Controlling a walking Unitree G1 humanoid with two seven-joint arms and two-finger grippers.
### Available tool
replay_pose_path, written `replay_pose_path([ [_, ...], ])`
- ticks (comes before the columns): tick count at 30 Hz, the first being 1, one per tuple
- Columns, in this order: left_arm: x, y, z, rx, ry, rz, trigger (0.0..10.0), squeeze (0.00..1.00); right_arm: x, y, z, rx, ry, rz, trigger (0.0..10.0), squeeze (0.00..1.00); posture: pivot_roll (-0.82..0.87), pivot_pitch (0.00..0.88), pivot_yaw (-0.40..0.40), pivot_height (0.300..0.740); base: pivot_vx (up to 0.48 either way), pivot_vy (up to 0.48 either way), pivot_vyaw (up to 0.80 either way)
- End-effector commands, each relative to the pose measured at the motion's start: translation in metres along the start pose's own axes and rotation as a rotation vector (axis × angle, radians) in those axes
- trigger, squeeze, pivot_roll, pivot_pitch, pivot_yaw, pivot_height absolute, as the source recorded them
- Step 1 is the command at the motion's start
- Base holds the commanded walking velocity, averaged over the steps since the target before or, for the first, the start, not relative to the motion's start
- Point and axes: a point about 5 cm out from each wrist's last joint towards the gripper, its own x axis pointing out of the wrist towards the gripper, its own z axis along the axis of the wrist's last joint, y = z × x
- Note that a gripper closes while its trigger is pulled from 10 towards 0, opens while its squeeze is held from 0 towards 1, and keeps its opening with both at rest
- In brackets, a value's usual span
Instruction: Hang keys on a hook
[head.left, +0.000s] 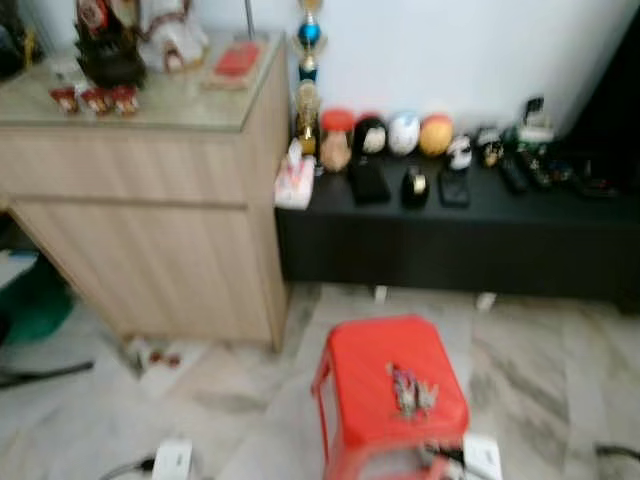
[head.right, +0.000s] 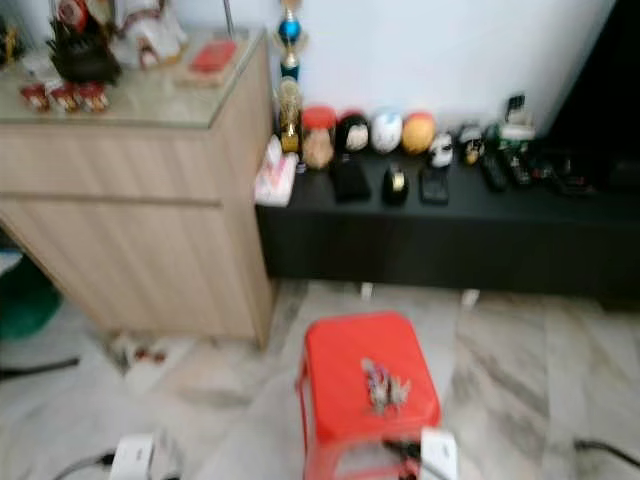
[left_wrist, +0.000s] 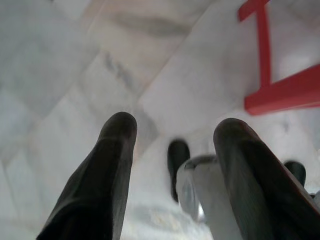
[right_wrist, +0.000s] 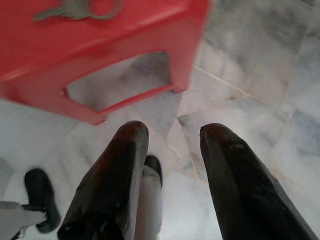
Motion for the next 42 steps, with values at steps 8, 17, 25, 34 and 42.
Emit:
replay_pose_path([
  [8, -0.0004, -0.0027, -0.0032, -0.005, 0.011, -0.003, 10.0, 0.0, -0.0006, -0.0047, -0.0039, 0.006, 0.005, -0.009, 10.0, 0.0, -0.03, 0.0, -0.025, 0.74, 0.0, 0.0, 0.0],
  [17, -0.0005, -0.0031, -0.003, -0.009, 0.007, -0.006, 10.0, 0.0, -0.0004, -0.004, -0.0025, 0.008, 0.001, -0.008, 10.0, 0.0, -0.03, 0.0, -0.024, 0.74, 0.0, 0.0, 0.0],
  [25, -0.0005, -0.0034, -0.0032, -0.011, 0.006, -0.007, 10.0, 0.0, -0.0004, -0.004, -0.0025, 0.009, -0.001, -0.008, 10.0, 0.0, -0.03, 0.0, -0.028, 0.74, 0.061, 0.0, 0.0],
  [34, -0.0005, -0.0036, -0.0031, -0.014, 0.003, -0.008, 10.0, 0.0, -0.0004, -0.0037, -0.002, 0.007, -0.003, -0.006, 10.0, 0.0, -0.03, 0.0, -0.028, 0.74, 0.262, 0.0, 0.0],
  [42, -0.0006, -0.0035, -0.0032, -0.014, 0.003, -0.007, 10.0, 0.0, -0.0004, -0.0037, -0.002, 0.004, -0.002, -0.008, 10.0, 0.0, -0.03, 0.0, -0.029, 0.74, 0.278, 0.0, 0.0],
])
